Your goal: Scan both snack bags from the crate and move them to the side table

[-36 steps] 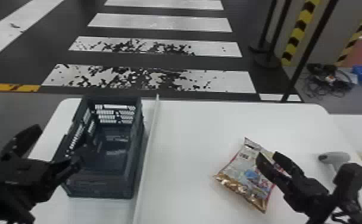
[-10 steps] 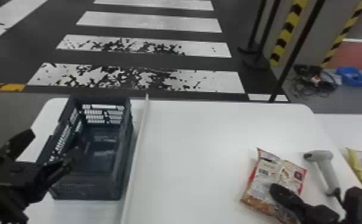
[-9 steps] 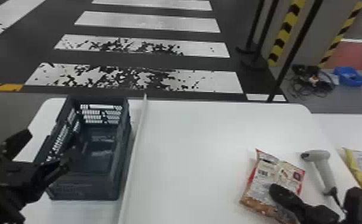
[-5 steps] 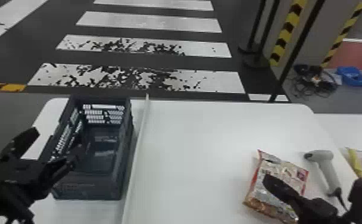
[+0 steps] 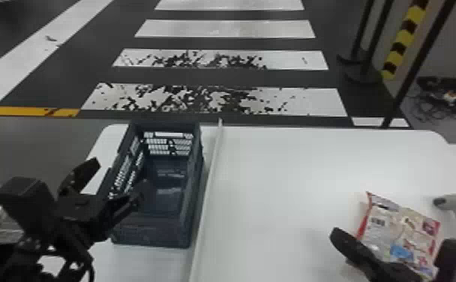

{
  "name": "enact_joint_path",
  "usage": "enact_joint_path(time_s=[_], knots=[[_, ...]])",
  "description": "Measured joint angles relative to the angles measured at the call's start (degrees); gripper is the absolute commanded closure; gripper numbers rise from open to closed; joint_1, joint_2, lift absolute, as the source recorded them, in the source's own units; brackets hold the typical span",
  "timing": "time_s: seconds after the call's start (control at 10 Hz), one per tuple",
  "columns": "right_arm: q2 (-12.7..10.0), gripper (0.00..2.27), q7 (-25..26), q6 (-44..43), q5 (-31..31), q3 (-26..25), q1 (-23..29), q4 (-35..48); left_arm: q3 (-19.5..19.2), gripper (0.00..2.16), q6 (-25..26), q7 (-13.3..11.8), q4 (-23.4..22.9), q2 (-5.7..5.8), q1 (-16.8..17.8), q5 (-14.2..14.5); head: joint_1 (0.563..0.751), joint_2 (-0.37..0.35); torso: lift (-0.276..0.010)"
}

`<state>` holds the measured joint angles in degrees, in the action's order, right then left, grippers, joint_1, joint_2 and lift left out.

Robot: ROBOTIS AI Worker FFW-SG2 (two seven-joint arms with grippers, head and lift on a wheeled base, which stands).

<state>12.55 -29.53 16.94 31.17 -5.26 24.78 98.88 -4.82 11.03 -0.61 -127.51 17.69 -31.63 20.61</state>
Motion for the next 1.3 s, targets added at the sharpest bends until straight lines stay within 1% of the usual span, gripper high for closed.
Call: enact_joint_path(time_s=[0.3,0.7,1.3], knots=[[0.02,2.25,-0.08,-0.28,-0.14,-0.46,0.59,-1.21,-0.1,0.04,-0.34,0.0,0.51,0.07,0.11,0.38,0.695,0.065,-0.095],[0.53,2.25,-1.08,-0.7,0.91,-3.11,3.32,-1.47,0.0,0.04,-0.39,0.0,0.59,-0.39,0.43,0.39,0.695,0.031,-0.095],[0.89,2.25,-1.8,-1.3,1.34,-6.01,6.64,-1.62,-0.01,0.04,-0.62,0.0,0.51,-0.48,0.47,0.67,0.695,-0.006,-0.095]])
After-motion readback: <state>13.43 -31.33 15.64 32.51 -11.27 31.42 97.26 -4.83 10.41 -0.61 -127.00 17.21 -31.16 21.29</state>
